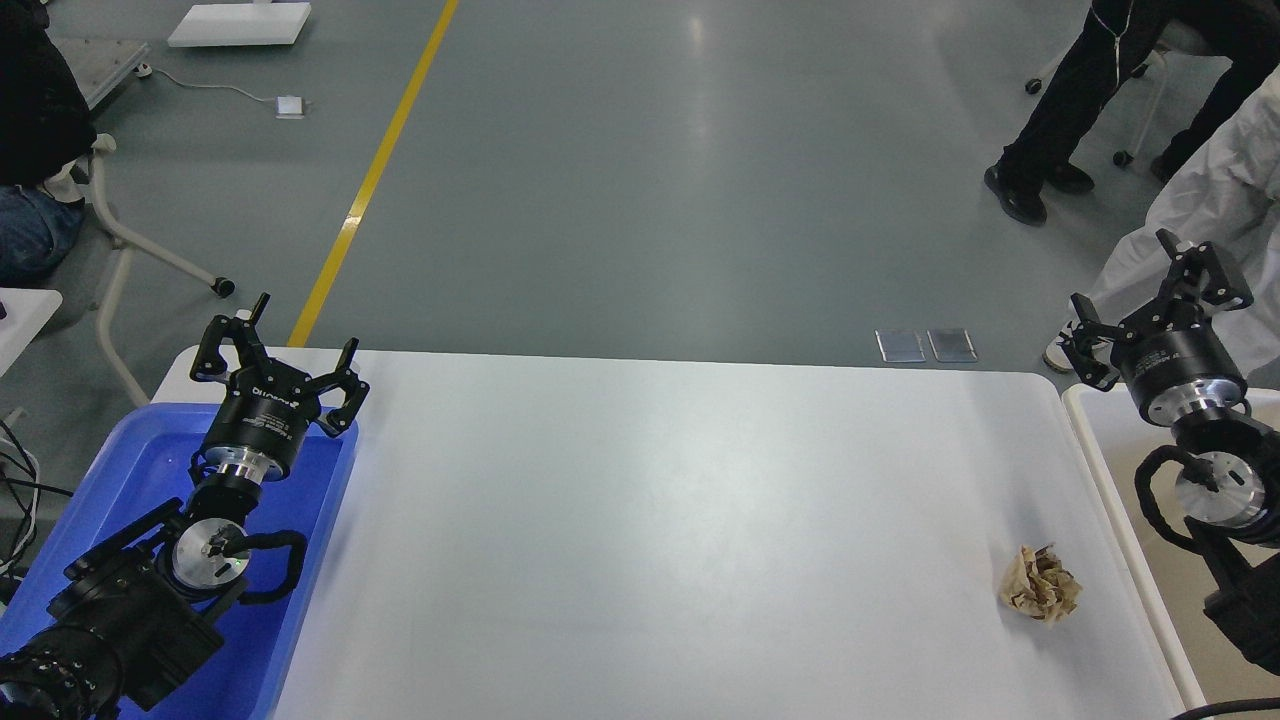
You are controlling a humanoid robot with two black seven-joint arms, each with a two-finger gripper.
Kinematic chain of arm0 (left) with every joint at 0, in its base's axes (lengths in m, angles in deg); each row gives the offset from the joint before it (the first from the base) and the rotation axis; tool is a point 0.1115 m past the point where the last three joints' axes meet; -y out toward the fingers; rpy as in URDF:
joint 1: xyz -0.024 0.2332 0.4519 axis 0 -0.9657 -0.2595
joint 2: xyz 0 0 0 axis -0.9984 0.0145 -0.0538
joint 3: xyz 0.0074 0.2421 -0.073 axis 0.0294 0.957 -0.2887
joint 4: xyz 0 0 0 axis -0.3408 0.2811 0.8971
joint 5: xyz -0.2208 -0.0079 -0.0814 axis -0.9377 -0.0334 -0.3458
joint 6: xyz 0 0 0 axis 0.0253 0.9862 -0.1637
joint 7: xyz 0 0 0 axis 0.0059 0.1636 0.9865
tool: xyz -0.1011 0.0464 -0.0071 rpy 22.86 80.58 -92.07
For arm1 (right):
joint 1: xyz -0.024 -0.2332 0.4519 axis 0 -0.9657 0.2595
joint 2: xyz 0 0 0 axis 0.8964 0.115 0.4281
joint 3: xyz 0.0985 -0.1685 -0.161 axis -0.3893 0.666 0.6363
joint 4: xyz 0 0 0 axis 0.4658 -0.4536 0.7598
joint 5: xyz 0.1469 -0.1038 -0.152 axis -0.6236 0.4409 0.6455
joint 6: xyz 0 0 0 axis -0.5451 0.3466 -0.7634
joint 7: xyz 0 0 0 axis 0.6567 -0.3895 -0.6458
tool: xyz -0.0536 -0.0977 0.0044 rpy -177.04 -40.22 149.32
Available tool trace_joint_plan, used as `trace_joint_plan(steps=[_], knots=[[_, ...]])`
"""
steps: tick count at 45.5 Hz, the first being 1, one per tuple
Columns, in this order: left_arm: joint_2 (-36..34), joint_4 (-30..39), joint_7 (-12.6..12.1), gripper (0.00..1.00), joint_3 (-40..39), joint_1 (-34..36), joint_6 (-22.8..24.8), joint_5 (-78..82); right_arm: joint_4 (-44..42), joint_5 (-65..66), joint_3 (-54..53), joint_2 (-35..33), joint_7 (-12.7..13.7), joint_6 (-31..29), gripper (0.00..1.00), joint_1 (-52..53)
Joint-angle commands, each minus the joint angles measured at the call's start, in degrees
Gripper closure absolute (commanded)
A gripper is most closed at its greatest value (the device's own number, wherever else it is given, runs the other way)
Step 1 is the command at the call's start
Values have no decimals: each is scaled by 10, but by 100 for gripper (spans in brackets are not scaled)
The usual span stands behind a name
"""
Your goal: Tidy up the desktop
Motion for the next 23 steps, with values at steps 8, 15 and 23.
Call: trace_joint_plan(steps=[8,15,23], knots=[[0,0,0,0,0,0,-1,0,-2,0,0,3,0,0,0,-2],[1,0,1,0,-1,0,0,-3,2,0,-2,2,-1,-1,0,-4],[0,0,1,0,-1,-1,0,-3,1,0,-3,-16,-2,-1,0,-3]])
